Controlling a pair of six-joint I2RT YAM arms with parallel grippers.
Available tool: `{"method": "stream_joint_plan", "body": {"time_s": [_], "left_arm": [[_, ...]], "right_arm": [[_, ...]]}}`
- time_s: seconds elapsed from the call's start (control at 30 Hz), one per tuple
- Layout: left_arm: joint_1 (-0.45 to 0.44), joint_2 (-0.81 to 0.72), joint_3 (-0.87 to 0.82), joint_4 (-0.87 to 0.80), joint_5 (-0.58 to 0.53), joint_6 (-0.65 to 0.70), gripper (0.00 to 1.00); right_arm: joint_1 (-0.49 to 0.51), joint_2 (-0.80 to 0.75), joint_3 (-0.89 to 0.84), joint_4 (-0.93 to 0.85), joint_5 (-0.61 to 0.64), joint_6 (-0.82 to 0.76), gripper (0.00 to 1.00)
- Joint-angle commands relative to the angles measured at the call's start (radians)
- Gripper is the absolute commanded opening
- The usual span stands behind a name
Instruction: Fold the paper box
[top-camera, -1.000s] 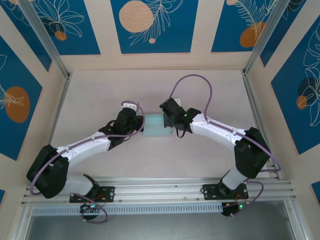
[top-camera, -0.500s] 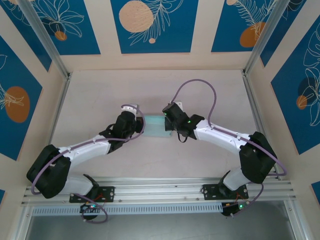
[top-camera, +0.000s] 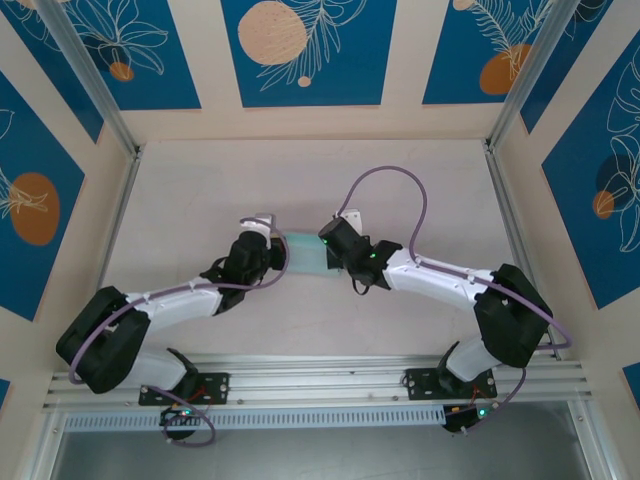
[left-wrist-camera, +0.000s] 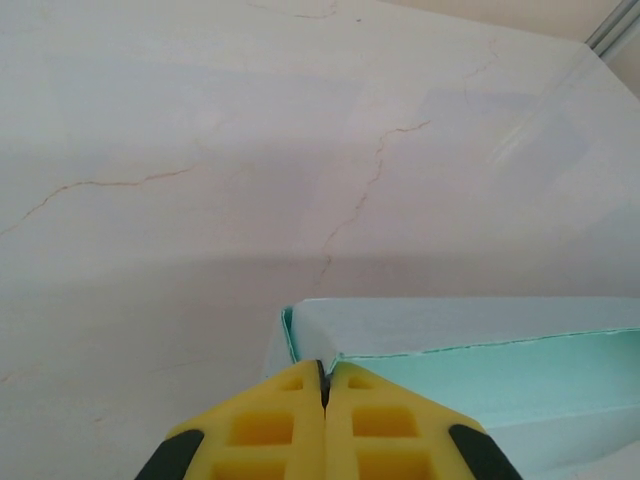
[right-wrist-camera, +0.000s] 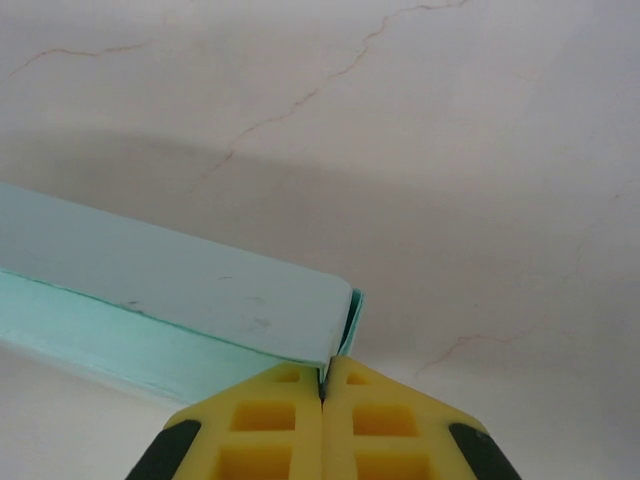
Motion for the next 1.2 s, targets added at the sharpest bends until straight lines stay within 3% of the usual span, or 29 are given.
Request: {"method": "stream_joint_plan", "body": {"time_s": [0.0, 0.1, 0.2, 0.47, 0.7, 0.87, 1.07, 1.17], "left_arm": [[-0.035, 0.053, -0.068, -0.003, 0.090, 0.009, 0.00], [-0.035, 0.065, -0.093, 0.051, 0.100, 0.017, 0.02], [-0.034, 0.048, -0.112, 0.085, 0.120, 0.018, 0.14], [-0.036, -0.138, -0.128, -0.010, 0.122, 0.032, 0.65], [-0.035, -0.321, -0.084, -0.233, 0.022, 0.000, 0.90], [-0.012, -0.314, 0.027, -0.390, -0.050, 0.019, 0.96], [0.047, -0.196, 0.108, -0.403, -0.021, 0.006, 0.98], [0.070, -0.132, 0.131, -0.390, 0.005, -0.002, 0.93]], "right_arm": [[0.044, 0.032, -0.074, 0.109, -0.055, -0.028, 0.00], [0.051, 0.025, -0.120, 0.200, -0.019, -0.066, 0.00], [0.056, 0.021, -0.144, 0.251, 0.020, -0.088, 0.00], [0.067, 0.026, -0.162, 0.304, 0.084, -0.108, 0.00], [0.071, 0.041, -0.167, 0.318, 0.085, -0.117, 0.00], [0.075, 0.043, -0.163, 0.318, 0.088, -0.119, 0.00], [0.078, 0.045, -0.162, 0.318, 0.088, -0.119, 0.00], [0.080, 0.048, -0.158, 0.317, 0.088, -0.121, 0.00]]}}
